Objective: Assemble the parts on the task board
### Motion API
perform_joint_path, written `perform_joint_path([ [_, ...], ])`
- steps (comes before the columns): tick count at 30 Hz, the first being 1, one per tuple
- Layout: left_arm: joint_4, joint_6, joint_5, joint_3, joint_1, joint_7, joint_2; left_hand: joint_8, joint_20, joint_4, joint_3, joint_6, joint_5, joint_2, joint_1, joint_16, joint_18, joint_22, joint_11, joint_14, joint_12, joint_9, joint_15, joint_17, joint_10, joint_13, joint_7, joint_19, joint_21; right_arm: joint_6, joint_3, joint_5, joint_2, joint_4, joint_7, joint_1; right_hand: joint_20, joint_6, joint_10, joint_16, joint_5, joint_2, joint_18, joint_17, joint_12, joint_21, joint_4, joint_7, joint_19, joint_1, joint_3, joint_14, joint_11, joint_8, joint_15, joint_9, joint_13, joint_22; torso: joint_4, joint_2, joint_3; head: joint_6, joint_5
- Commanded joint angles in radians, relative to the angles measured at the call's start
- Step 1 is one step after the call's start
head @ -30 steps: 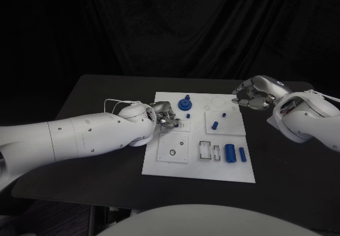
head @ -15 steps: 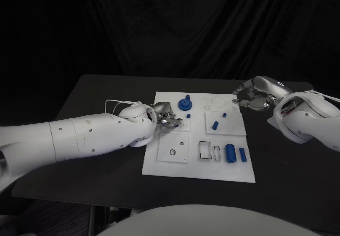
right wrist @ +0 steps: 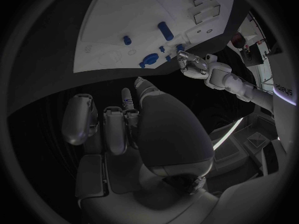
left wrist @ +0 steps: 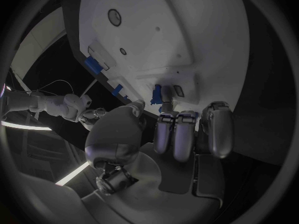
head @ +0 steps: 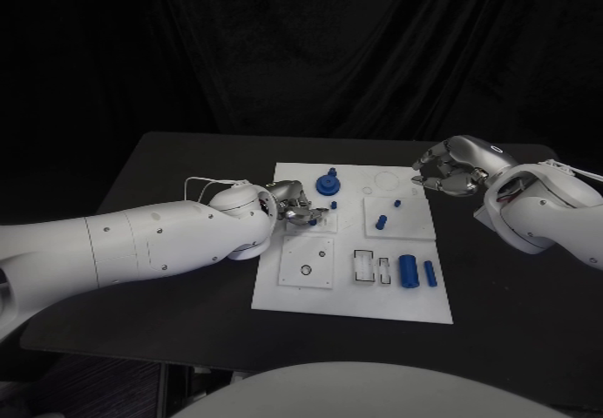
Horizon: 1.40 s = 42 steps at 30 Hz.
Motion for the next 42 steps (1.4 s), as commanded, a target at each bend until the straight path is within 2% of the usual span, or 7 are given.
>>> perform_joint_path([
  [1,-0.002,0.003,0.006,0.001,-0.002,0.020,0.002,-0.005,0.008,0.001,-0.026,0.013,-0.006,0.024,-0.039,0.003,-0.013,0.115,0.003,0.106,-0.004,0.005,0.005,0.263,0.104,0.263,-0.001,0.003,-0.005,0.009,0.001,-0.002,0.000,0.001,-0.020,-0.003,0.000,0.008,-0.008,-0.005,0.004,-0.002,0.017,0.076,-0.006,-0.006,-0.001,0.002,-0.008,0.012,0.007,0.047,-0.002,-0.006,0.008,-0.001,0.072,0.156,-0.0002,0.000,0.0002,0.000,-0.003],
  [11,-0.007,-0.004,0.006,0.001,-0.003,0.021,0.004,0.022,0.003,0.002,-0.115,0.038,0.011,0.127,-0.145,0.003,-0.016,0.129,-0.005,0.106,-0.004,0.056,-0.001,0.263,0.104,0.263,-0.009,0.015,0.001,0.010,0.001,0.002,-0.002,0.003,-0.021,-0.003,0.000,0.010,-0.009,-0.005,0.011,-0.001,0.018,0.075,-0.007,-0.007,-0.001,0.002,-0.009,0.013,0.010,0.047,-0.002,-0.007,0.008,-0.002,0.071,0.156,-0.0001,0.000,0.0002,0.000,-0.009],
  [16,-0.008,-0.014,0.006,0.001,-0.004,0.036,0.006,0.035,0.001,0.001,-0.143,0.033,0.013,0.164,-0.150,0.003,-0.016,0.133,-0.006,0.106,-0.004,0.086,-0.002,0.263,0.104,0.263,-0.011,0.016,0.000,0.010,0.001,0.004,-0.002,0.002,-0.023,-0.003,0.000,0.011,-0.010,-0.005,0.018,0.002,0.018,0.075,-0.008,-0.010,-0.001,0.002,-0.009,0.015,0.013,0.047,-0.002,-0.009,0.008,-0.002,0.069,0.155,-0.0005,0.000,0.0000,0.000,-0.009],
  [26,-0.010,-0.005,0.006,0.001,-0.004,0.053,0.008,0.037,0.000,0.000,-0.165,0.026,0.079,0.231,-0.117,0.003,-0.016,0.135,-0.007,0.106,-0.004,0.113,-0.003,0.263,0.104,0.263,-0.012,0.015,-0.004,0.009,0.001,0.011,-0.001,0.003,-0.026,-0.003,0.000,0.012,-0.013,-0.005,0.026,0.006,0.019,0.075,-0.010,-0.013,-0.002,0.003,-0.010,0.020,0.019,0.047,-0.002,-0.011,0.008,-0.003,0.065,0.155,-0.0003,0.000,0.0003,0.000,-0.007],
  [37,-0.014,-0.002,0.006,0.001,-0.005,0.050,0.009,0.049,-0.004,-0.001,-0.183,0.057,0.126,0.249,-0.078,0.003,-0.016,0.140,-0.014,0.106,-0.004,0.129,-0.008,0.263,0.104,0.263,-0.021,0.018,-0.005,0.009,0.001,0.013,-0.001,0.002,-0.027,-0.003,0.000,0.013,-0.016,-0.006,0.034,0.009,0.019,0.074,-0.013,-0.015,-0.003,0.003,-0.010,0.023,0.023,0.047,-0.002,-0.013,0.008,-0.004,0.061,0.155,-0.0009,0.000,0.0009,0.000,-0.002],
  [38,-0.014,0.000,0.006,0.001,-0.005,0.049,0.009,0.050,-0.005,-0.002,-0.183,0.057,0.150,0.244,-0.064,0.003,-0.016,0.140,-0.015,0.106,-0.004,0.132,-0.009,0.263,0.104,0.263,-0.022,0.018,-0.006,0.010,0.001,0.013,-0.001,0.002,-0.027,-0.003,0.000,0.013,-0.016,-0.006,0.034,0.009,0.019,0.074,-0.013,-0.015,-0.003,0.003,-0.010,0.023,0.023,0.047,-0.002,-0.013,0.008,-0.004,0.061,0.155,-0.0005,0.000,0.0005,0.000,-0.004],
  [42,-0.015,0.007,0.006,0.001,-0.005,0.053,0.008,0.049,-0.007,-0.004,-0.197,0.055,0.151,0.203,-0.021,0.003,-0.016,0.143,-0.017,0.106,-0.004,0.141,-0.011,0.263,0.104,0.263,-0.024,0.019,-0.007,0.011,0.001,0.013,-0.001,0.002,-0.027,-0.003,0.000,0.014,-0.017,-0.007,0.036,0.010,0.019,0.073,-0.014,-0.016,-0.003,0.003,-0.011,0.024,0.024,0.046,-0.002,-0.013,0.008,-0.004,0.060,0.154,-0.0007,0.000,0.0000,0.000,-0.005],
])
